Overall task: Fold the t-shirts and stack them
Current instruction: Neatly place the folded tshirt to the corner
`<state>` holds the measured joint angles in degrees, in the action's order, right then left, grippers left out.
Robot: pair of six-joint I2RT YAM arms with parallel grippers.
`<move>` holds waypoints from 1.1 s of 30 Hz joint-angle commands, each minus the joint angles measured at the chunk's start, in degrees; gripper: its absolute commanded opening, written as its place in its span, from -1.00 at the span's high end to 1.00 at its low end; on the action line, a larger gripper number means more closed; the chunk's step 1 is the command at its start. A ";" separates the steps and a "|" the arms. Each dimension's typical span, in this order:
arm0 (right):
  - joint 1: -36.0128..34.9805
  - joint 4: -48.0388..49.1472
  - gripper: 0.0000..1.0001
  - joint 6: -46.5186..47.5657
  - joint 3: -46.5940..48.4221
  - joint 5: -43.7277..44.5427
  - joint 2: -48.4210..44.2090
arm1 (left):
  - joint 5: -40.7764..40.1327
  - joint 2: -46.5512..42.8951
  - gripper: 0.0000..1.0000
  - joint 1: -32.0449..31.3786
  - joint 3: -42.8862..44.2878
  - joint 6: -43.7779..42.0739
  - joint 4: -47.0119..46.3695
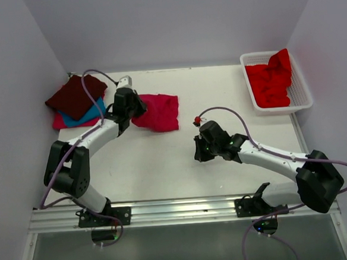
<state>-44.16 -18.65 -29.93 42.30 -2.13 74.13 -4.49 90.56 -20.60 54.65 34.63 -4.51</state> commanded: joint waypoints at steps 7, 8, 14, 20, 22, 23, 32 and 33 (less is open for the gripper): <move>-0.13 -3.32 1.00 0.05 -2.75 1.95 -5.48 | 1.06 10.67 1.00 5.74 23.62 -1.58 0.64; -0.13 -3.75 1.00 0.05 -2.93 1.96 -6.36 | 1.06 11.99 1.00 6.27 25.40 -1.67 1.34; -0.13 -5.95 1.00 -1.18 -5.12 2.83 -9.08 | 3.08 23.76 1.00 10.58 42.01 -2.90 6.51; -0.13 -7.27 1.00 -1.88 -7.76 3.27 -9.62 | 4.14 31.76 1.00 15.93 58.79 -4.75 10.65; -0.13 -7.53 1.00 -2.06 -8.46 3.19 -9.44 | 4.23 34.05 1.00 17.96 66.61 -5.89 12.94; -0.22 -7.80 1.00 -2.32 -8.64 3.19 -9.18 | 5.10 35.20 1.00 18.75 69.07 -6.15 13.47; -0.13 -7.36 1.00 -3.64 -9.26 2.84 -5.22 | 6.07 37.05 1.00 30.51 73.14 -5.63 5.48; -0.13 -7.36 1.00 -3.64 -9.08 2.83 -4.79 | 6.51 37.31 1.00 31.49 73.40 -5.02 5.39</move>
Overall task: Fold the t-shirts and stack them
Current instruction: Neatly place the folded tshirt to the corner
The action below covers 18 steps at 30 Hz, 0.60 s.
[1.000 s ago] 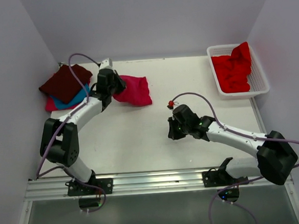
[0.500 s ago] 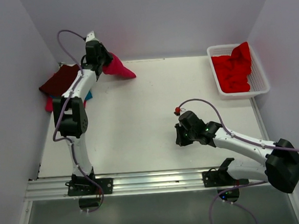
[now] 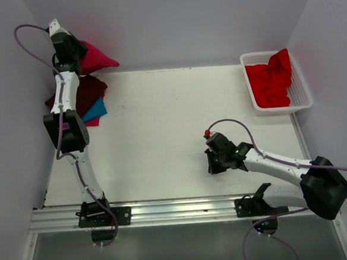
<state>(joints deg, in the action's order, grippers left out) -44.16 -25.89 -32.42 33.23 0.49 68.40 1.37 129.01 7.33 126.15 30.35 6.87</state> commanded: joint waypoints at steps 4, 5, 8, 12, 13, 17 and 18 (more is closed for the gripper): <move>-0.13 -0.74 1.00 -1.15 1.39 0.39 2.17 | 2.15 -1.13 1.00 8.30 1.12 -3.36 -10.82; -0.22 -0.83 1.00 -1.06 2.18 0.39 2.87 | 2.85 -1.56 1.00 9.62 0.34 -4.06 -11.44; -0.13 -1.09 1.00 -0.71 3.93 0.21 4.98 | 7.14 -2.09 1.00 13.30 -2.65 -0.56 -14.07; -0.22 -1.18 1.00 -0.62 5.52 -0.23 5.34 | 8.65 -4.81 1.00 15.34 -12.29 2.08 -16.79; -0.22 -1.18 1.00 -0.45 5.53 -0.23 5.34 | 8.65 -5.34 1.00 15.34 -12.33 2.26 -17.15; -0.22 -1.97 1.00 0.08 5.44 0.12 4.29 | 8.22 -9.12 1.00 15.43 -23.98 2.96 -19.35; -0.31 -1.88 1.00 0.26 5.18 0.12 3.76 | 8.30 -10.17 1.00 15.34 -26.19 3.40 -20.83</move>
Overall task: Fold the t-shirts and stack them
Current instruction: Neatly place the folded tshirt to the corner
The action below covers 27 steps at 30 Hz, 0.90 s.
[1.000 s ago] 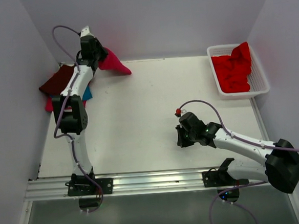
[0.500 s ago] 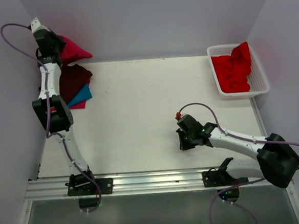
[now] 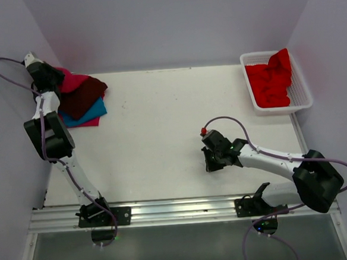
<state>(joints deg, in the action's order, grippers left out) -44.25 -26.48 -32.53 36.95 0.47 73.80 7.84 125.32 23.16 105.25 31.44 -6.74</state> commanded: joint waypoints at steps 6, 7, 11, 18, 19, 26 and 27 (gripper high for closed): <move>-0.14 -0.42 1.00 0.81 -0.30 -0.21 -2.96 | 0.95 -13.95 1.00 -1.36 -16.83 3.98 -9.43; -0.22 0.11 1.00 0.63 -0.56 -0.21 -3.48 | 1.04 -14.92 1.00 -1.53 -16.83 4.15 -8.38; -0.22 0.90 1.00 0.54 -1.88 -0.29 -4.89 | 0.25 -19.13 1.00 -1.62 -19.73 5.73 -7.32; -0.14 1.26 1.00 0.72 -3.81 -0.29 -7.88 | -2.12 -25.73 1.00 -1.62 -24.38 8.37 -2.85; -0.22 1.52 1.00 0.63 -4.51 -0.29 -8.49 | -2.30 -26.26 1.00 -1.62 -27.26 8.37 -3.10; -0.14 1.34 1.00 -0.07 -6.89 -0.29 -12.18 | -2.73 -25.92 1.00 -2.15 -40.21 9.25 -7.32; -0.22 1.17 1.00 -0.25 -6.80 -0.29 -12.54 | -2.74 -25.30 1.00 -2.24 -40.65 9.51 -6.80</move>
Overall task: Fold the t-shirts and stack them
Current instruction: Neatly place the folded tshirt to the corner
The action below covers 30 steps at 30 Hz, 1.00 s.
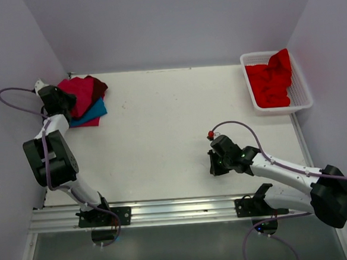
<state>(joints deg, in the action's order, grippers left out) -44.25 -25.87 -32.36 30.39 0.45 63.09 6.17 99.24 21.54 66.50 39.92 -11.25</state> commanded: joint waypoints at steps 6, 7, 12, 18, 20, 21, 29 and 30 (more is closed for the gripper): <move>-0.22 0.12 1.00 -0.60 -0.42 -0.27 -2.71 | -1.25 3.15 0.82 -1.50 -2.51 2.00 -2.02; -0.14 0.29 1.00 -0.60 -0.51 -0.27 -2.80 | -1.25 2.98 0.70 -1.67 -3.21 2.26 -2.11; -0.14 1.17 1.00 -0.60 -0.77 -0.18 -2.01 | -4.06 -3.23 -1.00 -1.85 -8.38 5.69 -3.50; -0.22 2.40 1.00 -0.60 -1.21 -0.27 -1.39 | -5.91 -13.72 -1.00 -4.05 -15.00 5.87 -13.01; -0.22 2.75 1.00 -0.69 -1.48 -0.27 -1.04 | -5.04 -14.34 -1.00 -4.66 -13.24 6.65 -11.00; -0.22 3.01 1.00 -0.69 -1.48 -0.27 -0.60 | -4.42 -15.12 -0.97 -4.67 -12.72 7.18 -10.47; -0.14 4.16 1.00 -1.04 -2.27 -1.50 0.46 | -2.31 -15.93 0.74 -5.72 -12.02 9.21 -13.13; -0.22 4.16 1.00 -1.13 -2.27 -1.42 0.28 | -2.13 -14.27 0.82 -5.72 -10.27 9.47 -11.62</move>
<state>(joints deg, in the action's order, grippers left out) -44.25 -23.46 -32.64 28.21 0.12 63.75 3.27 82.46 16.10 52.47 48.60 -22.81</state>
